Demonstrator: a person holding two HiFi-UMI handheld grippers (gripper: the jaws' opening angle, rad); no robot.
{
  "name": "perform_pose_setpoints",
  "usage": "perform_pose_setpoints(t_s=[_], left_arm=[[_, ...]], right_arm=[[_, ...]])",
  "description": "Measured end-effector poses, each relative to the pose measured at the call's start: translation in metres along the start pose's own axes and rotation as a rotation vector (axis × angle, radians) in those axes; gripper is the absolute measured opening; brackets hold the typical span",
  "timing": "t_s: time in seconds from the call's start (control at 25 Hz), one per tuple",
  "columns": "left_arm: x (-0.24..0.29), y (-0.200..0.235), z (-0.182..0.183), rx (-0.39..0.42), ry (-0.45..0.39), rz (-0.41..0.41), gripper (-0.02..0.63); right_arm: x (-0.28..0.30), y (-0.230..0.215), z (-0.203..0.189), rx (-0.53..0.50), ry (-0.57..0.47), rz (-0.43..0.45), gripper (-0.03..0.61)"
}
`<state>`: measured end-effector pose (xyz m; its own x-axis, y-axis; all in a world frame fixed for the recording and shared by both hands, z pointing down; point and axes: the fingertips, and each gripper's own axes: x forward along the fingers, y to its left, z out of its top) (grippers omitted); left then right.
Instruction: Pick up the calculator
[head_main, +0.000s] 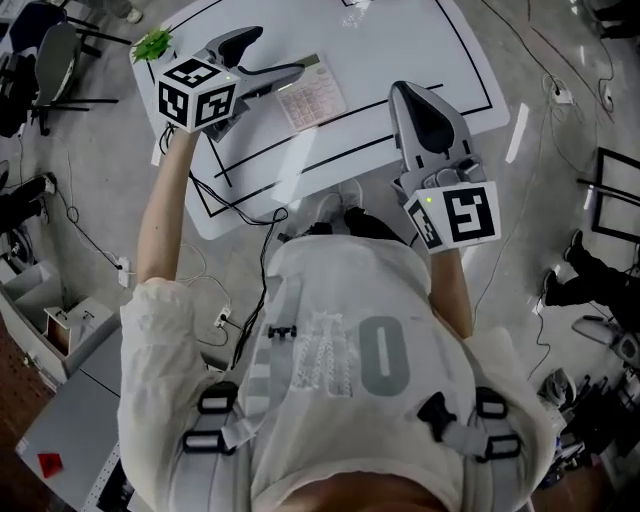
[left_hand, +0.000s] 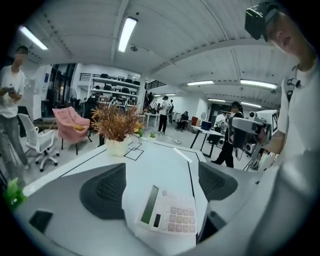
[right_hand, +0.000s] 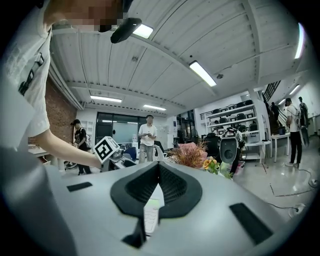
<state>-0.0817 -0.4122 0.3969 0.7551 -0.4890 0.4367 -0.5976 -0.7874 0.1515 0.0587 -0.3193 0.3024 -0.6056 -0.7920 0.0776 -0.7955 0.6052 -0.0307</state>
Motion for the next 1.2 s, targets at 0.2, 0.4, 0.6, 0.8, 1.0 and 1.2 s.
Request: perform_pose_setpoints(t_s=[0.2,0.4,0.6,0.8,1.0,1.2], left_arm=[[0.025,0.014,-0.038,-0.111,0.061,-0.046,0.46],[0.04,0.028,-0.074,-0.252,0.072,-0.068,0.459],[0.046,0.033,-0.092,-0.356,0.054,-0.095,0.457],[0.05,0.032,-0.104,-0.394,0.085,-0.133,0.416],[0.053,0.03,-0.106,-0.39,0.09,-0.155,0.4],[0.054,0.027,-0.108,-0.376,0.115,-0.173,0.382]], right_arm=[[0.002,0.001,-0.011,0.006,0.03,0.01,0.008],[0.006,0.0,-0.026,0.019,0.061,0.018,0.008],[0.01,-0.001,-0.036,0.009,0.094,0.038,0.008],[0.017,0.0,-0.037,0.016,0.094,0.048,0.008],[0.02,0.003,-0.038,0.016,0.099,0.064,0.008],[0.02,0.009,-0.04,-0.01,0.109,0.09,0.008]])
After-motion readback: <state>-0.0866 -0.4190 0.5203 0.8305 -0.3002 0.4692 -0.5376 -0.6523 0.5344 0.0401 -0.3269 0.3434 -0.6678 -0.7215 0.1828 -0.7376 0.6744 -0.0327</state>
